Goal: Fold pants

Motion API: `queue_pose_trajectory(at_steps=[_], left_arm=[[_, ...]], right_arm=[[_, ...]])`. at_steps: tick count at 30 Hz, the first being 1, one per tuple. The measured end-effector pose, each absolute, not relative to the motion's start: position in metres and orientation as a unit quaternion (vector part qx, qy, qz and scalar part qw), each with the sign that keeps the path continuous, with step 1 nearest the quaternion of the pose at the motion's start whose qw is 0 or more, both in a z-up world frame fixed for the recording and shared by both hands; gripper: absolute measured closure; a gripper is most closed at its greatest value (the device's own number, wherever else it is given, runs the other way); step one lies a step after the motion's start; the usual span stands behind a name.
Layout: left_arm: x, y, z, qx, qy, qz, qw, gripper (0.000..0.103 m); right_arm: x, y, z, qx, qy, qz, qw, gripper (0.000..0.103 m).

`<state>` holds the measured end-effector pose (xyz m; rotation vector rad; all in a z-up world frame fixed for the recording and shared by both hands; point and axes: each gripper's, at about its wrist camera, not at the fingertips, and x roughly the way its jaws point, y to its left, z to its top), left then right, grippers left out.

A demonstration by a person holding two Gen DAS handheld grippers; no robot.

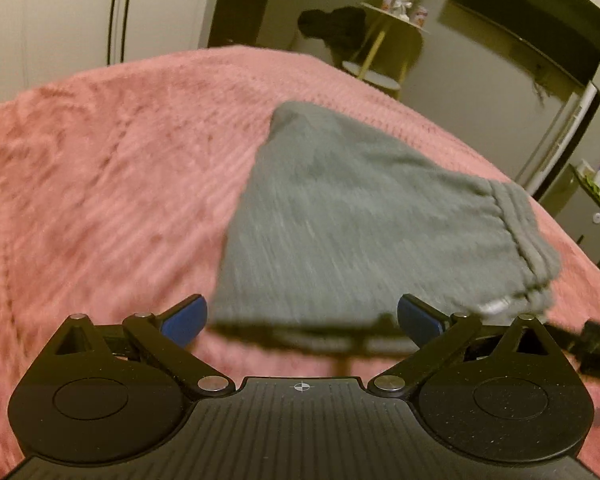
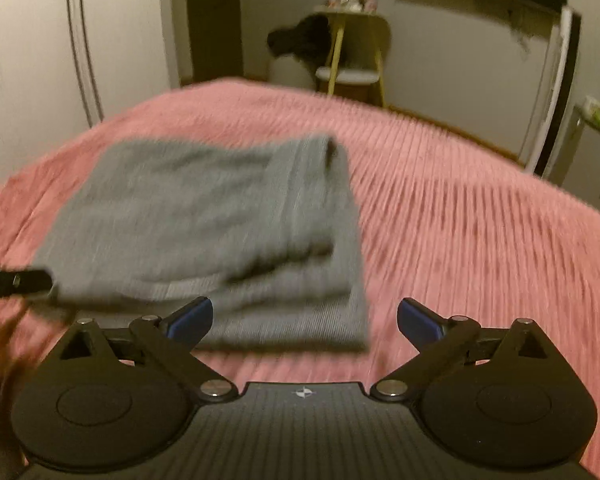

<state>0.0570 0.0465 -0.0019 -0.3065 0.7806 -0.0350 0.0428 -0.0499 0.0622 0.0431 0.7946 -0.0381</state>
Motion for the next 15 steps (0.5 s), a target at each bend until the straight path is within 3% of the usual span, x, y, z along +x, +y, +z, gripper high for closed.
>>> queue_pose_trajectory(at_steps=[5,15], left_arm=[[0.039,0.038,-0.004,-0.153,0.408,-0.034,0.899,0.0],[0.034,0.028,-0.017,-0.133,0.443,-0.025,0.886,0.0]], right_arm=[[0.022,-0.036,0.047,0.03,0.437,-0.017,0.899,0.004],[0.012,-0.033,0.045,0.027,0.404,-0.043,0.913,0.004]])
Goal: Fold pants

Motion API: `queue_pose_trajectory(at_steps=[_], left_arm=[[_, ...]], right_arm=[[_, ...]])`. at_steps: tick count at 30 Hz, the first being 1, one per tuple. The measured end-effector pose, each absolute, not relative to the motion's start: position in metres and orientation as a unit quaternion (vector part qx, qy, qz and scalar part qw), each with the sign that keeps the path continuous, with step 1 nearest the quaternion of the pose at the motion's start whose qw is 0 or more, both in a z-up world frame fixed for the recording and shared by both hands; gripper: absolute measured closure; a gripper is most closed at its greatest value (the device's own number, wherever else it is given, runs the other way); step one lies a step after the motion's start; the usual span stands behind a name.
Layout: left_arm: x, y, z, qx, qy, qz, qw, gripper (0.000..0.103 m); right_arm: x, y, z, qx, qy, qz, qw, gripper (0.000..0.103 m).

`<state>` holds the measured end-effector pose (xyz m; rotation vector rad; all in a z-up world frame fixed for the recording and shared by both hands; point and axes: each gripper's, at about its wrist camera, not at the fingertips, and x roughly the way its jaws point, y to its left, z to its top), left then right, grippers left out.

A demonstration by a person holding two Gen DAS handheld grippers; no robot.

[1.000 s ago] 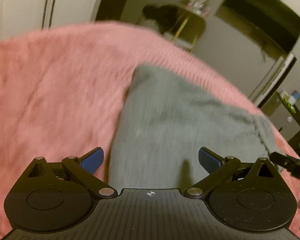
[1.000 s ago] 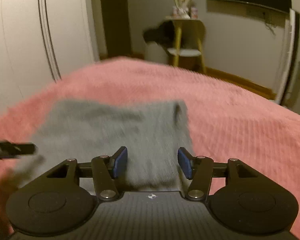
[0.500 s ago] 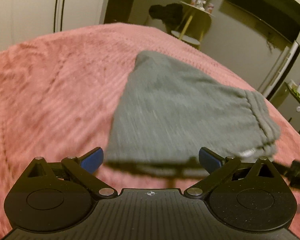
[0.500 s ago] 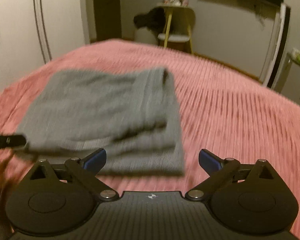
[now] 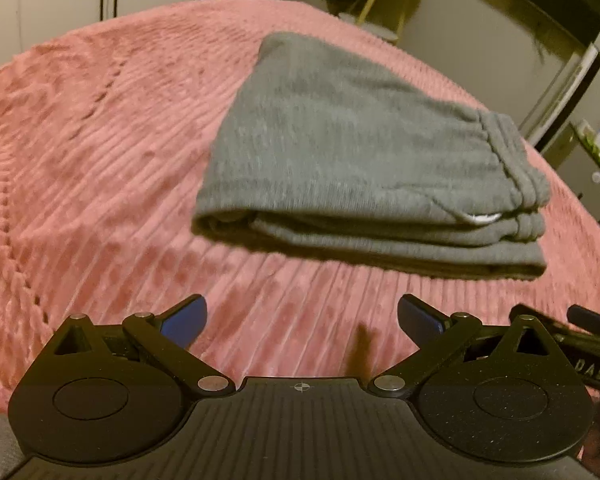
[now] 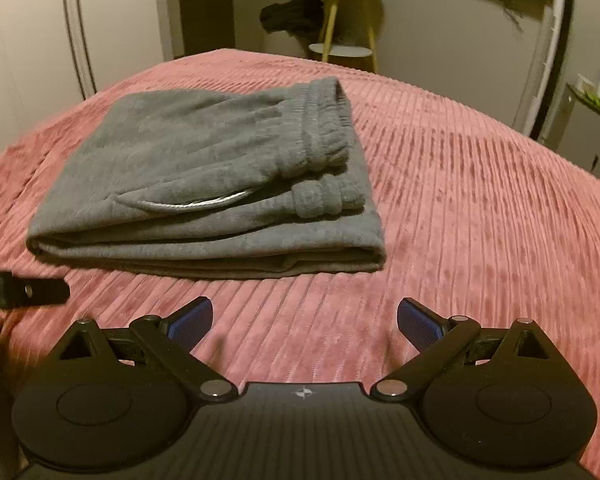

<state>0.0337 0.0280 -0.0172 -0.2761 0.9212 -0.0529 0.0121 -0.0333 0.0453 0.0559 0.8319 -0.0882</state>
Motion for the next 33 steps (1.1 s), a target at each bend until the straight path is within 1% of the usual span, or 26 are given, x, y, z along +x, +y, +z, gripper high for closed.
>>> queue_pose_trajectory(at_steps=[13,33], left_arm=[[0.038,0.024,-0.023,-0.129,0.458,-0.012,0.88,0.0],[0.037,0.017,-0.023,-0.102,0.461,-0.013,0.882,0.0]], right_arm=[[0.015,-0.032,0.033,-0.007,0.394,-0.036,0.919,0.004],[0.011,-0.035,0.034,-0.002,0.386,-0.03,0.922,0.004]])
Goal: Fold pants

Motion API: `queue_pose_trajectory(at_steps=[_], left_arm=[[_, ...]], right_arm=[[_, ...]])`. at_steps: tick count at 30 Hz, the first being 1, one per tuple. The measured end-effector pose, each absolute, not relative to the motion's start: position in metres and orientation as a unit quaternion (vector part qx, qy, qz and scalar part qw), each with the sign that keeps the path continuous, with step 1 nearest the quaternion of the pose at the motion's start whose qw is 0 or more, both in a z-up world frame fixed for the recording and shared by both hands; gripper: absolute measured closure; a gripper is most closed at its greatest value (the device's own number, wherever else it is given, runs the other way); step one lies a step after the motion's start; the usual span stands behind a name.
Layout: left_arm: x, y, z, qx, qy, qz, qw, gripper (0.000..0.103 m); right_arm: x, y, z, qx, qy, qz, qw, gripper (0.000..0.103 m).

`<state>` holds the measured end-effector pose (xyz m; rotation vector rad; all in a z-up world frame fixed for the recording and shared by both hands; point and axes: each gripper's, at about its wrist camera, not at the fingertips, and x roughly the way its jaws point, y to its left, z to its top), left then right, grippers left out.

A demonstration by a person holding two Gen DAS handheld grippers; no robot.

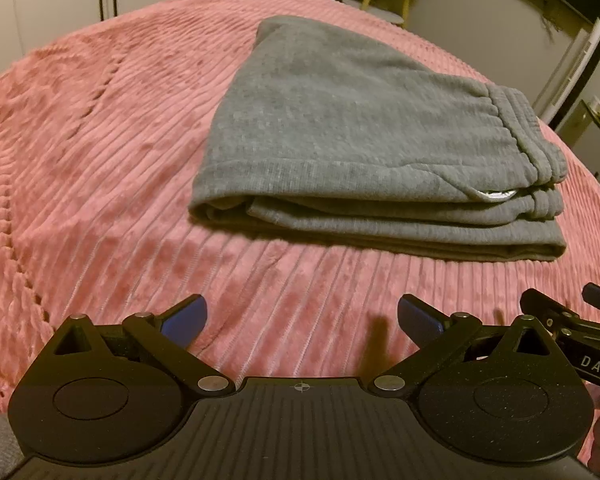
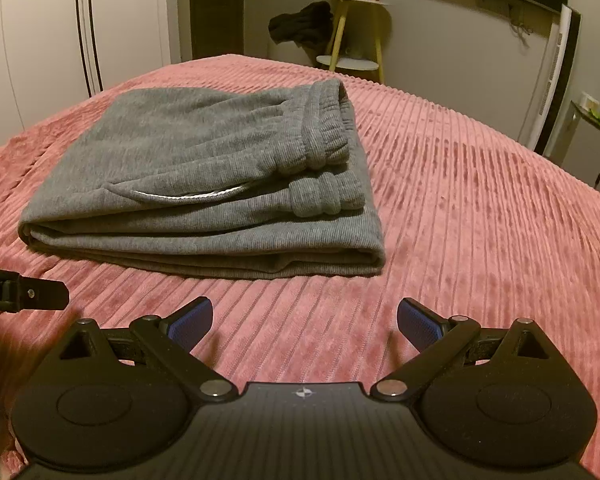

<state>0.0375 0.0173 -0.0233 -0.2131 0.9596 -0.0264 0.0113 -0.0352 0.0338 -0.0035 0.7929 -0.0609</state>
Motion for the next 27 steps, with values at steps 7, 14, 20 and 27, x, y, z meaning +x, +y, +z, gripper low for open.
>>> queue_pose_trajectory(at_steps=[7,14,20,27], left_arm=[[0.0374,0.017,-0.0232,-0.103,0.461,-0.014,0.881,0.0],[0.0373,0.0163,-0.0237,-0.103,0.461,-0.014,0.881,0.0],[0.0371,0.0158,-0.0238,-0.103,0.461,-0.014,0.881,0.0],[0.037,0.0139,-0.0243,-0.099,0.462,-0.018,0.881,0.0]], right_arm=[[0.0106,-0.0344,0.0337,-0.006,0.386,-0.03,0.922,0.004],[0.0108,-0.0351,0.0338,-0.005,0.386,-0.03,0.922,0.004],[0.0109,-0.0354,0.0341,-0.004,0.386,-0.03,0.922,0.004],[0.011,-0.0359,0.035,-0.002,0.385,-0.031,0.923,0.004]])
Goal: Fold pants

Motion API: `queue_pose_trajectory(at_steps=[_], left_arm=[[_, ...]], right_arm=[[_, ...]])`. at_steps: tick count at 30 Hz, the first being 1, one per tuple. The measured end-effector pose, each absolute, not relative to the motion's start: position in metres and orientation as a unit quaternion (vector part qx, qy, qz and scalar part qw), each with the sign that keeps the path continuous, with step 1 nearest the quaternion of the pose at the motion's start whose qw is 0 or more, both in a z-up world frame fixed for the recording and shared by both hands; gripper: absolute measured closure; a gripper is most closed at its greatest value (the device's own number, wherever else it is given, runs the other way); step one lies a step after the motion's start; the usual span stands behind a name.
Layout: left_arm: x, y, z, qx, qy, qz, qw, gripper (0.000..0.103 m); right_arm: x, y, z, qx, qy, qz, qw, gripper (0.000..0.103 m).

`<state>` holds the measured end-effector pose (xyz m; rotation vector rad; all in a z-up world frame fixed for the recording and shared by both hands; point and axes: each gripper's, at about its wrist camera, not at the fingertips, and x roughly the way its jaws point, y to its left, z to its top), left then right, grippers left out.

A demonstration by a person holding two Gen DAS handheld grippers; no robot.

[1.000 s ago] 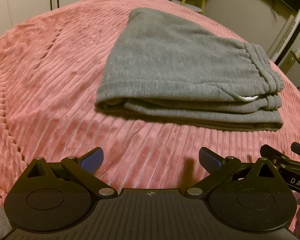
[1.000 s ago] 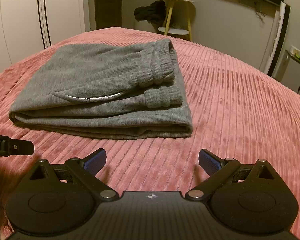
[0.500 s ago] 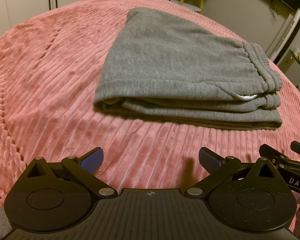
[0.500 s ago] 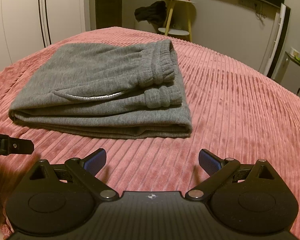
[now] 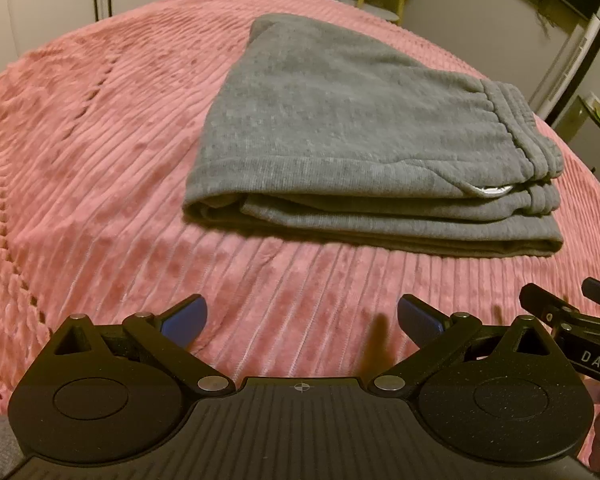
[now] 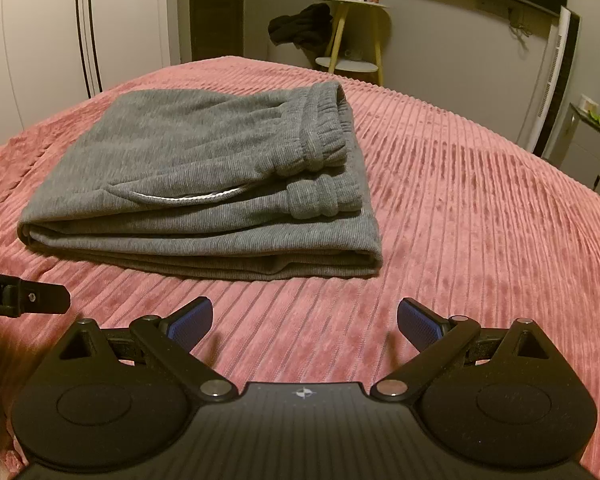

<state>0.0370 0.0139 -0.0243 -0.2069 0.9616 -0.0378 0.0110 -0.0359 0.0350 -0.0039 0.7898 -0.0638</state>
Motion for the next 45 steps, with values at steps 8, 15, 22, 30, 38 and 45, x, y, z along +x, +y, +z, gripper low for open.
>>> queue_pose_trajectory(at_steps=[8,15,22,30,38,45], left_arm=[[0.0386,0.0157,-0.0244,-0.102,0.464,-0.019,0.88,0.0],[0.0388,0.0157,-0.0243,-0.103,0.464,-0.019,0.879,0.0],[0.0392,0.0153,-0.0247,-0.103,0.466,-0.019,0.879,0.0],[0.04,0.0168,-0.0264,-0.108,0.468,-0.014,0.877,0.0],[0.0391,0.0198,-0.0241,-0.118,0.458,-0.014,0.881,0.0],[0.0402,0.0199,-0.0239,-0.119,0.46,-0.014,0.88,0.0]], right_arm=[[0.0108,-0.0356,0.0353,-0.002,0.384,-0.031,0.923,0.004],[0.0106,-0.0351,0.0358,-0.001,0.383,-0.03,0.923,0.004],[0.0099,-0.0357,0.0361,0.002,0.382,-0.028,0.924,0.004],[0.0099,-0.0378,0.0359,0.007,0.381,-0.029,0.924,0.004],[0.0094,-0.0391,0.0358,0.009,0.38,-0.029,0.925,0.004],[0.0089,-0.0398,0.0362,0.011,0.38,-0.029,0.925,0.004]])
